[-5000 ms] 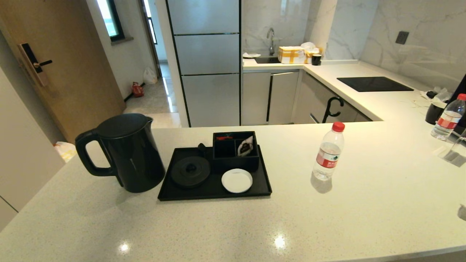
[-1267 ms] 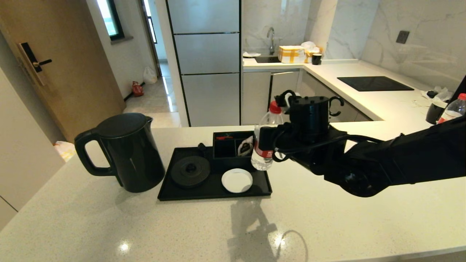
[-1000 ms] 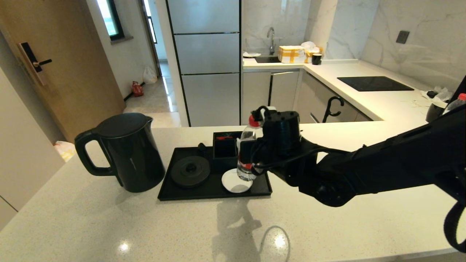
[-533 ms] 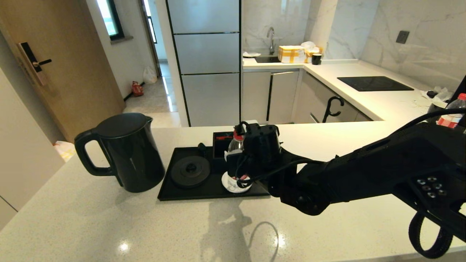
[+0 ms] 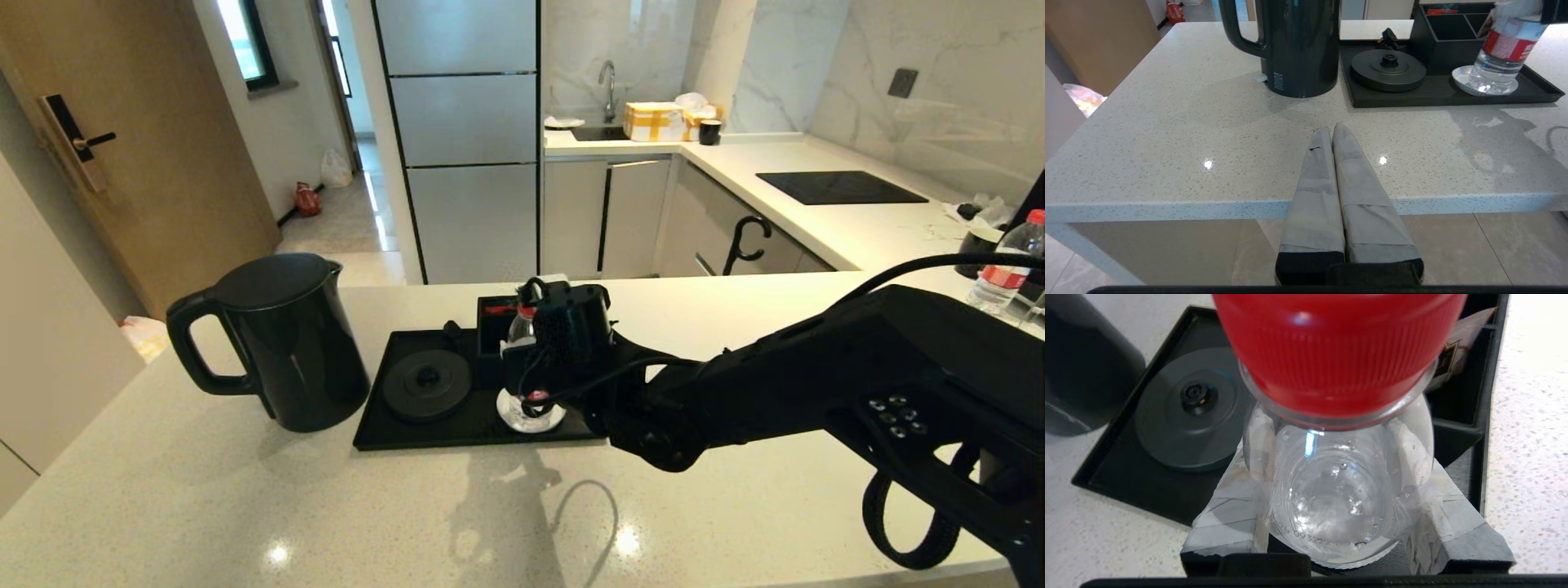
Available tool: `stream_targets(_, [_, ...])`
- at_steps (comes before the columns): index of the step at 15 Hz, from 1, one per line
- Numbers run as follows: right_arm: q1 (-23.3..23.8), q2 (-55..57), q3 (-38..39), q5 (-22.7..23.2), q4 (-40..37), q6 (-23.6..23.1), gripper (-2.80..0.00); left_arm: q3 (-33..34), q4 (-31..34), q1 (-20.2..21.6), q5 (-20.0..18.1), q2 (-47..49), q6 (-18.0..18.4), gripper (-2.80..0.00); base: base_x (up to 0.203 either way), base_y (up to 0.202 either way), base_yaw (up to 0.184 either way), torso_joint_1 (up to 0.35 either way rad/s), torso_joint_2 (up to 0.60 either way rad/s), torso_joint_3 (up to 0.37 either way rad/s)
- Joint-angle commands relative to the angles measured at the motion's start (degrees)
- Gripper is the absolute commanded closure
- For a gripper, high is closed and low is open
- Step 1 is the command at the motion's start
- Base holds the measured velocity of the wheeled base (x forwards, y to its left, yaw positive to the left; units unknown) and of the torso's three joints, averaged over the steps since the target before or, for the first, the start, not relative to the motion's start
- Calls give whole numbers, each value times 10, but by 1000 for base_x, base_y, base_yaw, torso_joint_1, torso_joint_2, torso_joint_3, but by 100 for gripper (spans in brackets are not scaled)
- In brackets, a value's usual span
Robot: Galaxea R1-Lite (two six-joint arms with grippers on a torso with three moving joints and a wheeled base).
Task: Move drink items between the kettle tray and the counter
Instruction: Return the bottled water to its original position
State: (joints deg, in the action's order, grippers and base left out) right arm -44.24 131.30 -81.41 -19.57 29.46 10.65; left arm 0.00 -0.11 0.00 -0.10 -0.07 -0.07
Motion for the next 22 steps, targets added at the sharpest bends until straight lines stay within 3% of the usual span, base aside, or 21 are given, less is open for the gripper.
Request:
stream_targets(1, [-1, 7, -6, -1, 2, 1, 0, 0, -1, 0, 0, 0, 0, 0, 0, 0, 0, 0, 0, 0])
stream_targets(13, [1, 12, -19, -3, -10, 2, 0, 0, 0, 0, 0, 0, 0, 0, 0, 0, 0, 0, 0, 0])
stream_targets(14, [1, 13, -19, -4, -13, 1, -280, 0, 0, 0, 0, 0, 0, 0, 0, 0, 0, 0, 0, 0])
stream_targets(22, [1, -1, -16, -11, -12, 4, -280, 0, 0, 0, 0, 0, 0, 0, 0, 0, 0, 0, 0, 0])
